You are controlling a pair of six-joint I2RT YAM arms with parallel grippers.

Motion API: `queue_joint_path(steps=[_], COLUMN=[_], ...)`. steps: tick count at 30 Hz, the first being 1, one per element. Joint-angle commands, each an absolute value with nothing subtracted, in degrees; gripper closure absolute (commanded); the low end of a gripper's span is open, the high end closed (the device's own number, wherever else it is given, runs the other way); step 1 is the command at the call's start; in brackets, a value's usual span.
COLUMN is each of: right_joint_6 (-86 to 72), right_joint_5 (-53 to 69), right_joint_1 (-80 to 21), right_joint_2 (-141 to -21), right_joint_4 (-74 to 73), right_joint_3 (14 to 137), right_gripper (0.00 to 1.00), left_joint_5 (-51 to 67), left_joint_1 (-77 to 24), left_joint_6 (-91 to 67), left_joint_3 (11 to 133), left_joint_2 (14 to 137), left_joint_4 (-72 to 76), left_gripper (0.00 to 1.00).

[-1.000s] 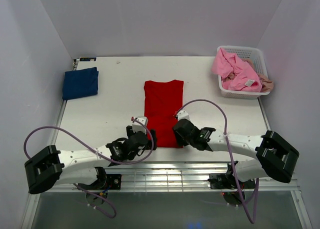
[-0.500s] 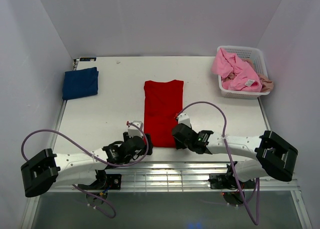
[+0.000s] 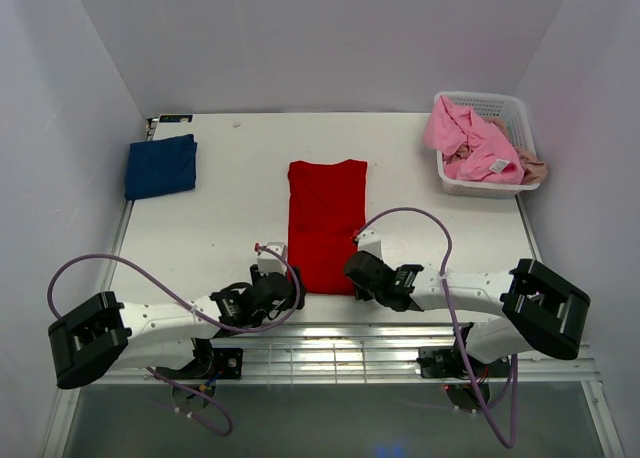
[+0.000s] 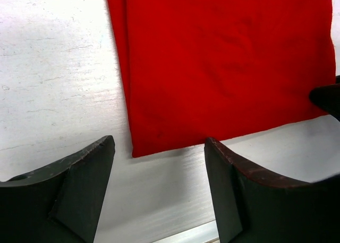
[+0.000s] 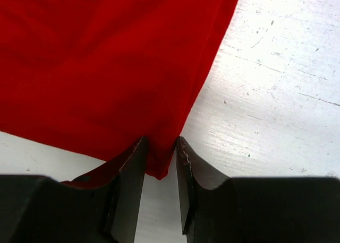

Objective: Fold and stack the t-shirts
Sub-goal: Grab one side of the 2/3 rectangular tshirt with both arms, then fold the long partially folded tshirt into a neat square

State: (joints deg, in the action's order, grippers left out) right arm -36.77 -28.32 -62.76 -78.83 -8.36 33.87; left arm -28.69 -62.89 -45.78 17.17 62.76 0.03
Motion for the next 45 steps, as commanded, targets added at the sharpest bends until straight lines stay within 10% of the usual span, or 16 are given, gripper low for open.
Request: queue_joint_path(steps=[1, 16, 45], right_joint_6=[-37.7, -37.8, -19.3], right_joint_5=[-28.0, -28.5, -33.6], right_joint_1=[-63.1, -63.1, -49.8], right_joint_2=[-80.9, -80.2, -80.3], right_joint_4=[-7.8, -9.2, -12.8], right_joint_3=[32.4, 32.4, 54.5], right_gripper=[0.66, 0.84, 0.91], left_joint_5=[-25.6, -27.3, -44.5], left_joint_1=[-62.8, -62.8, -59.0], left_joint_6=[-46.8, -47.5, -27.4], left_joint_3=[16.1, 18.4, 38.2], left_joint_2=[64.2, 68.2, 70.0], left_joint_4=[-0.4, -3.7, 5.6], left_gripper=[0.23, 1.00, 1.00])
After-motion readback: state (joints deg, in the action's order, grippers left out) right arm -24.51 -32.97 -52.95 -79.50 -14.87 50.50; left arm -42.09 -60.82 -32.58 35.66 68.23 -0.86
